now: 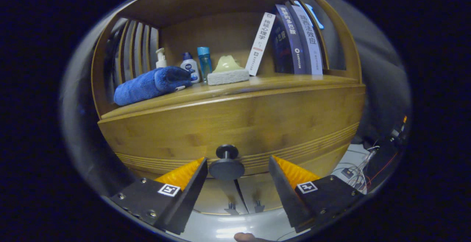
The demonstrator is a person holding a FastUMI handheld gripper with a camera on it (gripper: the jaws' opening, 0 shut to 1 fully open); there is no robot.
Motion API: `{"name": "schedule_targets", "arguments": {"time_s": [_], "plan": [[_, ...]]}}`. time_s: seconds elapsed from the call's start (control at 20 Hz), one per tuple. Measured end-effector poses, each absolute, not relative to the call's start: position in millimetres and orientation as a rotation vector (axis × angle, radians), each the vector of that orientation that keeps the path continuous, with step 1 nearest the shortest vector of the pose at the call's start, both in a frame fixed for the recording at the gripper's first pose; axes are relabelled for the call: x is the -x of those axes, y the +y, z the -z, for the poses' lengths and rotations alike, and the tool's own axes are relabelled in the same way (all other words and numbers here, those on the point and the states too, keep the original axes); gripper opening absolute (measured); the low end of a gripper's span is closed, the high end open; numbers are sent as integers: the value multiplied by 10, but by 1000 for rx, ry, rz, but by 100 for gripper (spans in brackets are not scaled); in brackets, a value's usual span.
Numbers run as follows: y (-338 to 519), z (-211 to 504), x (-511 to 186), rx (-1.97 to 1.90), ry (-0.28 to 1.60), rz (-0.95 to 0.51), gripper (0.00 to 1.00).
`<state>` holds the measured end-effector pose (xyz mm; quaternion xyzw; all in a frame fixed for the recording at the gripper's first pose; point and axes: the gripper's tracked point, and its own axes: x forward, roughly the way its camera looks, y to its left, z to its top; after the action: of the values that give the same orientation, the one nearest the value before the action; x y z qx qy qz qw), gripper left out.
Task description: Pull open the drawer, take out the items inside it, and place them on the countertop above the cabinet.
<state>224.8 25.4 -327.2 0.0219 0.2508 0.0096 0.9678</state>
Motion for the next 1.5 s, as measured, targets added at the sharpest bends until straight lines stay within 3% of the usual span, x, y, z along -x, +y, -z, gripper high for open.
{"name": "schedule_targets", "arguments": {"time_s": [0.65,1.5], "plan": [[191,2608,-1241,69,442,-36,99],[234,-350,-298,53,29,-19,99]]}}
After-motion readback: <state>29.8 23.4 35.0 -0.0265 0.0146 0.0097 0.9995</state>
